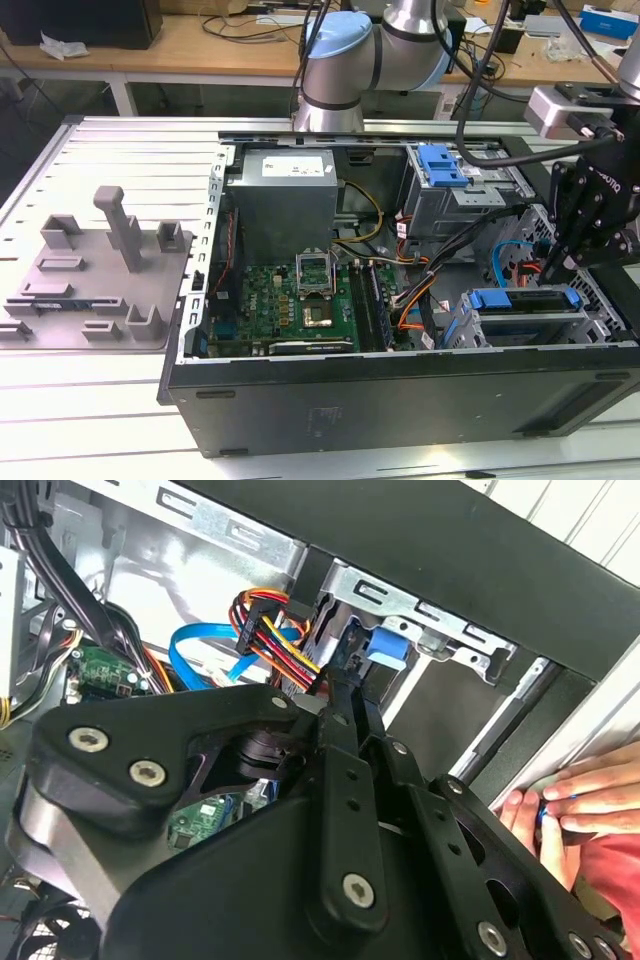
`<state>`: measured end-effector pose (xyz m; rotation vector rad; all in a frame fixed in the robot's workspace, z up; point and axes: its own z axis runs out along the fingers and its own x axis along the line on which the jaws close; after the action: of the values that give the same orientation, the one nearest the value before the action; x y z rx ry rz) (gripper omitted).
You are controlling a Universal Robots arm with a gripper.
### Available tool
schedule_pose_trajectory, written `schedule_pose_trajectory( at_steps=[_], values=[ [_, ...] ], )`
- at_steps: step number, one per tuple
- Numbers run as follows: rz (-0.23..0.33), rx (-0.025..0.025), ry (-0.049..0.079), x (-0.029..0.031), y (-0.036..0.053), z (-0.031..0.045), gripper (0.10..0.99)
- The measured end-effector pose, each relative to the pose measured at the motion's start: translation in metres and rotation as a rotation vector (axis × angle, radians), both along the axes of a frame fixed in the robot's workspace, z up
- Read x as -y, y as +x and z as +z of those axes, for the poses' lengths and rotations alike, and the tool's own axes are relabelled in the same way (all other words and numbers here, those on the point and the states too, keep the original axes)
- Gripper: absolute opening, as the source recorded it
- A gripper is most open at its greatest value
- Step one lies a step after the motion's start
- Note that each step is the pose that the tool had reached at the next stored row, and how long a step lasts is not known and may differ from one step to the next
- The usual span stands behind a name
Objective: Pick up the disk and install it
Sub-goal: 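Insert the first disk wire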
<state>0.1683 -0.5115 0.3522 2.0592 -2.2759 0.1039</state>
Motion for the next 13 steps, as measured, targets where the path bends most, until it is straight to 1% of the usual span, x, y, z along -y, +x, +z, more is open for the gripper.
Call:
schedule_pose_trajectory(
  at_steps=[13],
  values=[
    [-0.010,0.0000,0.000,0.0018,-0.0005,-0.0004,0.169]
  ],
)
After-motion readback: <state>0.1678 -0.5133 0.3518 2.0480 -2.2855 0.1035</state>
